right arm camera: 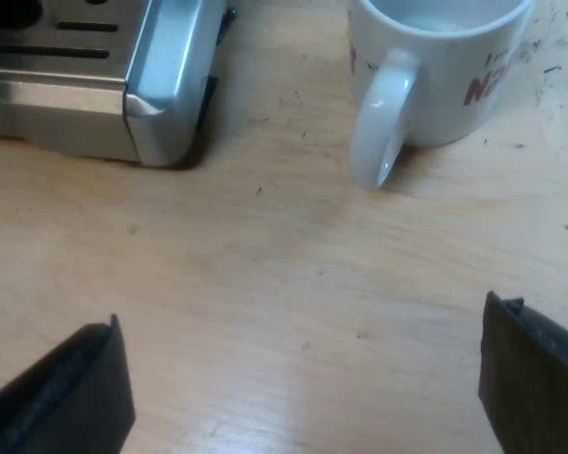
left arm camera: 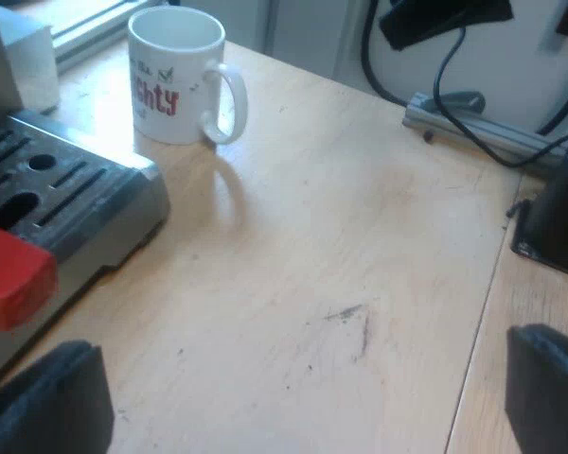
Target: Place mug into machine
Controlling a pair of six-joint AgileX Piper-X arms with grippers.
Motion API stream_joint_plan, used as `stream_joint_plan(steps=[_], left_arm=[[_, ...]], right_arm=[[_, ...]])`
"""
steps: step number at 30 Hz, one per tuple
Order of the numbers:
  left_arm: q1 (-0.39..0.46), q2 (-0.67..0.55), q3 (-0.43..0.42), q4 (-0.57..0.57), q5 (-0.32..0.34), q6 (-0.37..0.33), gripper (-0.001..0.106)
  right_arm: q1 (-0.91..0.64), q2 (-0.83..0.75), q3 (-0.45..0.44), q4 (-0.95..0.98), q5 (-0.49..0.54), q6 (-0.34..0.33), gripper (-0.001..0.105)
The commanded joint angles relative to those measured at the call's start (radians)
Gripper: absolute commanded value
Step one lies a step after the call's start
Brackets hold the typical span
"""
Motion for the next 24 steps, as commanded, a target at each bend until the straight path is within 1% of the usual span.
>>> stream_joint_plan(steps=[1, 2, 3, 4, 5, 8, 9, 10, 12, 13, 15, 17, 18, 19, 21, 22, 24], left_arm=[[-0.008, 0.001, 0.022, -0.058, 0.006, 0.004, 0.087], [-0.007, 0.001, 0.029, -0.068, 0.006, 0.004, 0.087], [-0.007, 0.001, 0.048, -0.098, 0.006, 0.004, 0.087], [-0.007, 0.001, 0.056, -0.107, 0.006, 0.004, 0.087], [-0.007, 0.001, 0.063, -0.115, 0.006, 0.004, 0.087], [-0.007, 0.001, 0.094, -0.137, 0.006, 0.004, 0.087], [-0.007, 0.001, 0.105, -0.14, 0.006, 0.004, 0.087], [-0.007, 0.001, 0.11, -0.14, 0.006, 0.004, 0.087], [-0.007, 0.001, 0.126, -0.14, 0.006, 0.004, 0.087], [-0.007, 0.001, 0.13, -0.14, 0.006, 0.004, 0.087], [-0.007, 0.001, 0.146, -0.14, 0.006, 0.004, 0.087], [-0.007, 0.001, 0.151, -0.148, 0.006, 0.004, 0.087], [-0.007, 0.001, 0.151, -0.149, 0.006, 0.004, 0.087], [-0.007, 0.001, 0.152, -0.162, 0.006, 0.004, 0.087], [-0.007, 0.001, 0.152, -0.163, 0.006, 0.004, 0.087], [-0.007, 0.001, 0.152, -0.163, 0.006, 0.004, 0.087], [-0.007, 0.001, 0.152, -0.163, 0.006, 0.004, 0.087]], right_arm=[[0.039, -0.001, 0.028, -0.057, 0.075, 0.034, 0.077], [0.063, -0.001, 0.05, -0.089, 0.099, 0.05, 0.077], [0.086, -0.001, 0.075, -0.123, 0.119, 0.053, 0.077], [0.097, -0.001, 0.083, -0.135, 0.124, 0.054, 0.077], [0.12, -0.001, 0.11, -0.171, 0.14, 0.06, 0.077], [0.158, -0.001, 0.157, -0.235, 0.198, 0.108, 0.077], [0.192, -0.001, 0.194, -0.281, 0.255, 0.154, 0.077], [0.197, -0.001, 0.206, -0.297, 0.272, 0.16, 0.077], [0.228, -0.001, 0.255, -0.366, 0.316, 0.164, 0.077], [0.234, 0.003, 0.264, -0.38, 0.323, 0.164, 0.077], [0.249, 0.021, 0.312, -0.458, 0.377, 0.164, 0.077], [0.252, 0.028, 0.334, -0.511, 0.402, 0.164, 0.077], [0.252, 0.046, 0.358, -0.569, 0.419, 0.164, 0.077], [0.252, 0.049, 0.361, -0.578, 0.424, 0.164, 0.077], [0.25, 0.104, 0.415, -0.733, 0.455, 0.155, 0.077], [0.25, 0.113, 0.422, -0.753, 0.461, 0.155, 0.077], [0.248, 0.172, 0.455, -0.864, 0.468, 0.155, 0.077]])
